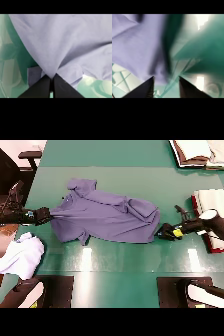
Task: Fold the shirts.
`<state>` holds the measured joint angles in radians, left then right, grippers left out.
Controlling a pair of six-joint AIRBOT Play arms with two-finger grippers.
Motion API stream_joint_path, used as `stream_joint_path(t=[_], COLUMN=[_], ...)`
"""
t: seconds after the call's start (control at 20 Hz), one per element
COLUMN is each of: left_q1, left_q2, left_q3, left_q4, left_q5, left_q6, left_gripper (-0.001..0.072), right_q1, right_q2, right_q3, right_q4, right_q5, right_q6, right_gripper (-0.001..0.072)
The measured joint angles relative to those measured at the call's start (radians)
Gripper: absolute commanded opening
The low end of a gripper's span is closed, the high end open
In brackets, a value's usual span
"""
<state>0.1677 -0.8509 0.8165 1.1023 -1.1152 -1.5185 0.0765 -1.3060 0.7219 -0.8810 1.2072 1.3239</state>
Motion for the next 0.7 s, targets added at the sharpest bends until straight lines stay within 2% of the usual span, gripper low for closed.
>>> stream_joint_path(t=[0.05, 0.15, 0.2, 0.45, 0.7], left_q1=[0.0, 0.0, 0.0, 0.001, 0.001], left_q2=[0.0, 0.0, 0.0, 0.0, 0.0], left_q3=[0.0, 0.0, 0.0, 0.053, 0.412], left_q4=[0.0, 0.0, 0.001, -0.034, -0.061], left_q5=[-0.002, -0.01, -0.017, -0.053, -0.132], left_q6=[0.0, 0.002, 0.002, 0.021, 0.032], left_gripper=[0.0024, 0.0024, 0.0024, 0.0023, 0.0023], right_q1=[0.026, 0.067, 0.079, 0.085, -0.016], right_q2=[-0.021, -0.045, -0.047, 0.076, 0.312], right_q3=[0.013, 0.031, 0.036, 0.09, 0.365], right_q4=[0.008, 0.007, 0.001, -0.031, -0.056], right_q5=[-0.003, -0.011, -0.019, -0.014, 0.017], right_q6=[-0.001, -0.003, -0.003, -0.005, 0.003], right_gripper=[0.0266, 0.0051, 0.0013, 0.0012, 0.0012])
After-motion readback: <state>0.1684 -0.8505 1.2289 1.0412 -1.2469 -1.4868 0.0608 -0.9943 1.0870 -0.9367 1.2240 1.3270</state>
